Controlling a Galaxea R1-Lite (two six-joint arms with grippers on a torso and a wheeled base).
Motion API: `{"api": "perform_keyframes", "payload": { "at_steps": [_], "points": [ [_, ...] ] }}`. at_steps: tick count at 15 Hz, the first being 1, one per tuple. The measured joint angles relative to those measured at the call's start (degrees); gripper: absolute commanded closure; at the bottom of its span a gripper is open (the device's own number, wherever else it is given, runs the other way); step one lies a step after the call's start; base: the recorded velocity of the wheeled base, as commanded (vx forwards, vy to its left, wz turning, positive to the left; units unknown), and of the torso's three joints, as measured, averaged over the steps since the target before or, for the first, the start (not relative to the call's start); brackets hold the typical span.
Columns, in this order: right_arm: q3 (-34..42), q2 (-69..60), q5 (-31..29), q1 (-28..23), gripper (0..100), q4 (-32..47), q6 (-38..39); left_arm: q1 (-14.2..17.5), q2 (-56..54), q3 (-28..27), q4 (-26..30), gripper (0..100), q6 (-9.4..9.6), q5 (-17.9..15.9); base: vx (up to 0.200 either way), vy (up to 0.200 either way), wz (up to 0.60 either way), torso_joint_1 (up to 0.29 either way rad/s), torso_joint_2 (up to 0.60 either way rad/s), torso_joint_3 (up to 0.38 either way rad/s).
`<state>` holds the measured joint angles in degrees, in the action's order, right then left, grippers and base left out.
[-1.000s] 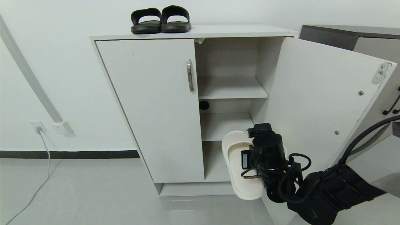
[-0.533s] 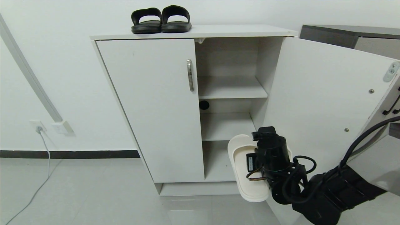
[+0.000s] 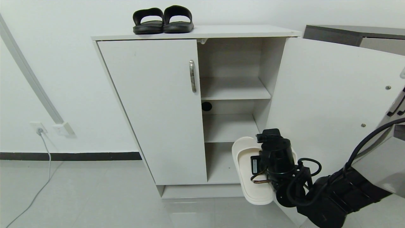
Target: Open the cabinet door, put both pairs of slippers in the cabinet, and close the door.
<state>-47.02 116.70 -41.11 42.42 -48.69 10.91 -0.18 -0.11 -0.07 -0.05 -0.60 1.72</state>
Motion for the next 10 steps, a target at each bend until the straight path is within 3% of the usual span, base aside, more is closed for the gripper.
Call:
{"api": "perform_keyframes", "payload": {
  "at_steps": [10],
  "points": [
    [-3.89,3.06,5.17,3.06,100,-3.67,0.33,0.0,0.01,0.05,-0.02,100,0.16,0.02,0.0,0.0,0.0,0.0,0.0,0.0]
  ]
}}
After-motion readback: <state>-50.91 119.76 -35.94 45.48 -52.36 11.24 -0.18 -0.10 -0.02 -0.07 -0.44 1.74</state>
